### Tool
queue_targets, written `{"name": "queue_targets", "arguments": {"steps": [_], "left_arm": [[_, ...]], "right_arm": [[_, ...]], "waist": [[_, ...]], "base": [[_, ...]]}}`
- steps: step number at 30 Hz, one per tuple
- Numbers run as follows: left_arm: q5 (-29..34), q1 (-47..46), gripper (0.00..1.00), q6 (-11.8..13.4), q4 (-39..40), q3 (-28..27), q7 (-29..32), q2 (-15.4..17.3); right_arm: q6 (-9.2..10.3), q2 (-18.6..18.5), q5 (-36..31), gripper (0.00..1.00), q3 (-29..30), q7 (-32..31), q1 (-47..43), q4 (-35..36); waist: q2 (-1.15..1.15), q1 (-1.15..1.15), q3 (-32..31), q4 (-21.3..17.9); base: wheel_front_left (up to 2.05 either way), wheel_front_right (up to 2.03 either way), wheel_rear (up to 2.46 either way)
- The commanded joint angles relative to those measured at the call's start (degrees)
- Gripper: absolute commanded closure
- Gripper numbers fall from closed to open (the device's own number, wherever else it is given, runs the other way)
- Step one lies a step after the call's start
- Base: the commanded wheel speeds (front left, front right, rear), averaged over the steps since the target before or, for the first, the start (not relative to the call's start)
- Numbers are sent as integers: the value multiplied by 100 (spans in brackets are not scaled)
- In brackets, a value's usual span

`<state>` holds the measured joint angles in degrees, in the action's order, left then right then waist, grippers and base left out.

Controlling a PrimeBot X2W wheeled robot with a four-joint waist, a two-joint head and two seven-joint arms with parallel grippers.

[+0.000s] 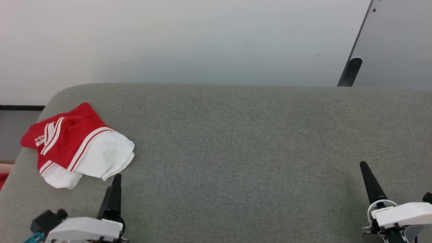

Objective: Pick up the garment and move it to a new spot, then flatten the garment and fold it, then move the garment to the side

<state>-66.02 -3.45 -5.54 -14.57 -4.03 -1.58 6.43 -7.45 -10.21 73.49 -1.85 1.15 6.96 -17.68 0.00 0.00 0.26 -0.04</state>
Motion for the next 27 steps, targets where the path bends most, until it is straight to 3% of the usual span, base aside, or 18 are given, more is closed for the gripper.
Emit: {"name": "queue_targets", "arguments": {"steps": [1,2,3,4,27], "left_arm": [[322,-99,0,25,114,-6,-52,82],[932,-67,0,68,181,-38,-155,125],[932,-67,0,68,181,-38,-155,125],[1389,-26,0,101,241,-62,-233,175],[3212,67,0,168,415,114,-587,361]], "right_arm": [[-2,-99,-238,0,-62,70,201,12],[-3,-192,-779,0,-138,189,288,-104],[-3,-192,-779,0,-138,189,288,-104],[-3,-259,-1233,0,-186,272,341,-184],[-4,-429,-2908,0,-120,629,422,-344]], "waist": [[0,0,2,0],[0,0,15,-6],[0,0,15,-6],[0,0,30,-14],[0,0,90,-32]], "base": [[0,0,0],[0,0,0],[0,0,0],[0,0,0],[0,0,0]]}}
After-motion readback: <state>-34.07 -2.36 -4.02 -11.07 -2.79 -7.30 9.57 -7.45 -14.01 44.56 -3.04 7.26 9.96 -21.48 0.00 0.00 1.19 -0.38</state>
